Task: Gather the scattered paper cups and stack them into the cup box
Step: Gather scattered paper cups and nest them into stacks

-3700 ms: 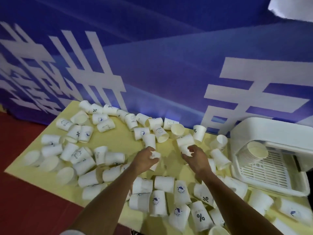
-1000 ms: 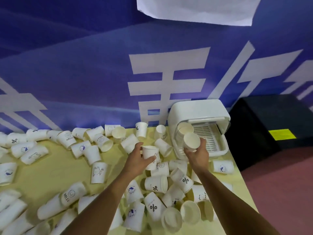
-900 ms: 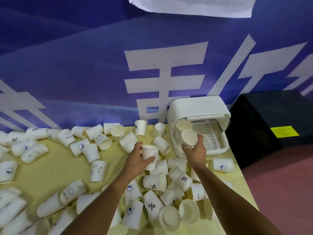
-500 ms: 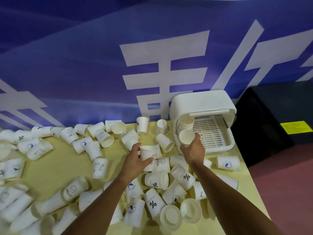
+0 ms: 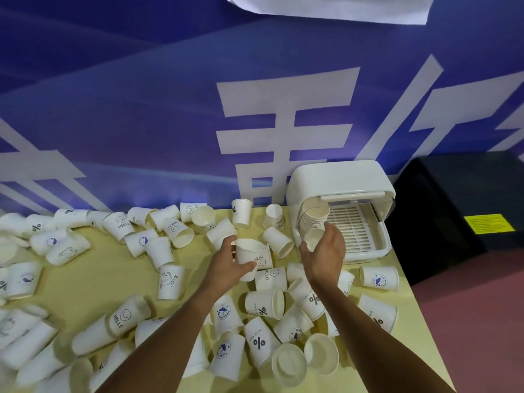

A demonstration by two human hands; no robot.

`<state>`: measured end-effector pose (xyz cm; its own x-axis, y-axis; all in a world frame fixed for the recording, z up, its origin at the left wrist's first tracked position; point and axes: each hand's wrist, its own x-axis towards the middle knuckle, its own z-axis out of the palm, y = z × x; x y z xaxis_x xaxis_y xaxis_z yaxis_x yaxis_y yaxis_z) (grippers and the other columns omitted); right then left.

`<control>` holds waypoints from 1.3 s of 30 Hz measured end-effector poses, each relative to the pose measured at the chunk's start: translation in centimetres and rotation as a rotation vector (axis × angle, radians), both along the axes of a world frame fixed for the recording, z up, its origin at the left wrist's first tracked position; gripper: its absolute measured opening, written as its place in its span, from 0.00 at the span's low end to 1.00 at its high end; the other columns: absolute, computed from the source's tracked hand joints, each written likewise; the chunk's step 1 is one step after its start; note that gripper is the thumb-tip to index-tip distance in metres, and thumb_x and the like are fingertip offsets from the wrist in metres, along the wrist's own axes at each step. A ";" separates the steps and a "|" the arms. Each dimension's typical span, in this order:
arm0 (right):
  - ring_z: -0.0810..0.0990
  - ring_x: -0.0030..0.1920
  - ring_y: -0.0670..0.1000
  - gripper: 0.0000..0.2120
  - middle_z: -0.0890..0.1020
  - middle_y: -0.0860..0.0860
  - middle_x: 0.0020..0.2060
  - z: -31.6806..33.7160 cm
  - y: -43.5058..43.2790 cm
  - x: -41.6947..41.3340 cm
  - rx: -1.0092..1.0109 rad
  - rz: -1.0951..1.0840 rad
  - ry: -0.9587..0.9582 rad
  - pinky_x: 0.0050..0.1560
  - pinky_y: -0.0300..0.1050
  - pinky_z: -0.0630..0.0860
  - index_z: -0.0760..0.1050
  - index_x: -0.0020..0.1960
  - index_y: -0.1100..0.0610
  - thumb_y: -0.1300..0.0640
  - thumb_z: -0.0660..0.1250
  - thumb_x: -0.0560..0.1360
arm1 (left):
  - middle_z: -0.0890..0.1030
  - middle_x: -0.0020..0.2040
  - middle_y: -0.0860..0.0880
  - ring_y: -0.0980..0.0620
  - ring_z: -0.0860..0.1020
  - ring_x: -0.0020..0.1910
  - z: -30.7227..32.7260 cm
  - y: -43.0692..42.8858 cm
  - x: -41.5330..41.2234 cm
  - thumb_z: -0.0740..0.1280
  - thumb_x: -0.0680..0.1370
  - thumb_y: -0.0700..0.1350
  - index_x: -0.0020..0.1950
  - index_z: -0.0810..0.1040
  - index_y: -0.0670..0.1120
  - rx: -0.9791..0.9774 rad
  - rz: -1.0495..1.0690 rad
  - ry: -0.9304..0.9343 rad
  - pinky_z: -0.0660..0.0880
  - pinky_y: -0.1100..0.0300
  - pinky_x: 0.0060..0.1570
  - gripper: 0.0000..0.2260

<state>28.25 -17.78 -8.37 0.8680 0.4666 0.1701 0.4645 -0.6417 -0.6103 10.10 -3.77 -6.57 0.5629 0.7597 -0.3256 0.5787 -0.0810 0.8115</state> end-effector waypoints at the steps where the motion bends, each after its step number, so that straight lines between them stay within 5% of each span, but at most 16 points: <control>1: 0.72 0.67 0.58 0.30 0.74 0.57 0.67 0.7 0.3 -0.7 0.047 0.058 0.045 0.69 0.57 0.69 0.67 0.72 0.59 0.51 0.71 0.75 | 0.76 0.60 0.51 0.51 0.76 0.58 0.2 0.2 -0.3 0.79 0.68 0.49 0.72 0.65 0.51 -0.002 0.008 -0.003 0.73 0.58 0.56 0.36; 6: 0.75 0.63 0.47 0.34 0.77 0.47 0.65 3.1 2.9 -4.7 0.095 0.373 0.481 0.62 0.44 0.73 0.67 0.74 0.52 0.39 0.72 0.73 | 0.79 0.56 0.56 0.57 0.77 0.54 1.4 0.4 -1.2 0.79 0.67 0.50 0.65 0.72 0.54 0.001 -0.012 -0.075 0.73 0.62 0.50 0.30; 11: 0.77 0.60 0.47 0.38 0.77 0.47 0.65 3.7 5.4 -7.6 0.043 0.445 0.628 0.55 0.39 0.75 0.65 0.75 0.52 0.37 0.73 0.71 | 0.80 0.53 0.58 0.59 0.78 0.53 2.0 0.8 -2.3 0.79 0.66 0.49 0.61 0.72 0.60 -0.009 -0.070 -0.118 0.76 0.62 0.53 0.27; 15: 0.76 0.65 0.49 0.44 0.76 0.48 0.67 3.4 5.3 -7.8 0.116 0.319 0.569 0.66 0.51 0.75 0.66 0.74 0.51 0.34 0.73 0.65 | 0.77 0.57 0.56 0.57 0.77 0.56 1.3 1.4 -3.4 0.79 0.67 0.51 0.68 0.70 0.59 -0.020 -0.143 -0.063 0.75 0.59 0.57 0.32; 19: 0.72 0.66 0.49 0.39 0.72 0.50 0.69 4.4 2.7 -5.4 0.252 0.124 0.431 0.68 0.47 0.70 0.63 0.76 0.53 0.48 0.77 0.70 | 0.75 0.60 0.50 0.52 0.76 0.56 -0.2 1.7 -3.8 0.76 0.71 0.48 0.69 0.69 0.52 -0.014 -0.130 0.022 0.73 0.61 0.53 0.29; 24: 0.70 0.69 0.54 0.39 0.69 0.53 0.69 4.0 -0.7 -1.5 0.243 -0.087 0.265 0.67 0.49 0.69 0.61 0.77 0.56 0.52 0.75 0.71 | 0.75 0.58 0.50 0.51 0.77 0.56 -1.3 1.1 -2.8 0.75 0.72 0.47 0.67 0.71 0.50 -0.010 -0.150 0.061 0.74 0.60 0.53 0.25; 31: 0.74 0.64 0.54 0.37 0.74 0.51 0.66 1.8 -0.8 0.6 0.160 -0.069 0.234 0.61 0.48 0.74 0.65 0.73 0.53 0.52 0.78 0.70 | 0.76 0.59 0.49 0.53 0.77 0.54 -2.7 0.2 -1.8 0.75 0.73 0.46 0.66 0.72 0.49 -0.012 -0.165 0.059 0.72 0.65 0.48 0.24; 39: 0.75 0.62 0.54 0.36 0.75 0.51 0.64 -1.2 0.1 2.2 0.079 -0.033 0.281 0.59 0.49 0.74 0.66 0.72 0.55 0.52 0.78 0.70 | 0.78 0.55 0.51 0.52 0.78 0.52 -3.7 0.1 -2.3 0.77 0.70 0.46 0.59 0.74 0.51 0.022 -0.090 0.026 0.77 0.56 0.54 0.20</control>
